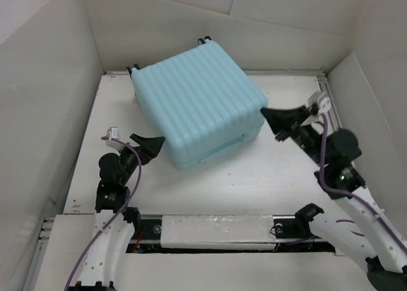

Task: Pack the luggage

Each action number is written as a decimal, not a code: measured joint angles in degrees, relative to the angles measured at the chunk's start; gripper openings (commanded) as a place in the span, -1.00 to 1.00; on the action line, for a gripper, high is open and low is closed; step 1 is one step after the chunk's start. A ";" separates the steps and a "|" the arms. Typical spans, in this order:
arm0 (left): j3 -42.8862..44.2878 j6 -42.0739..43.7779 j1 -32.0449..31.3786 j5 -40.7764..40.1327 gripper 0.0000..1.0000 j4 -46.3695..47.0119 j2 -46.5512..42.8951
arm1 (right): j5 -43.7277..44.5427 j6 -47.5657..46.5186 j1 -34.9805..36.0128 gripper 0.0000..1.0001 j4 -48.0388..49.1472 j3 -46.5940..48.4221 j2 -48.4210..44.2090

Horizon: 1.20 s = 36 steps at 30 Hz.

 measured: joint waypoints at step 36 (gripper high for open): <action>-9.81 -8.22 1.81 6.91 -0.40 17.94 27.50 | 15.78 -0.61 4.59 -0.33 10.12 -20.57 26.91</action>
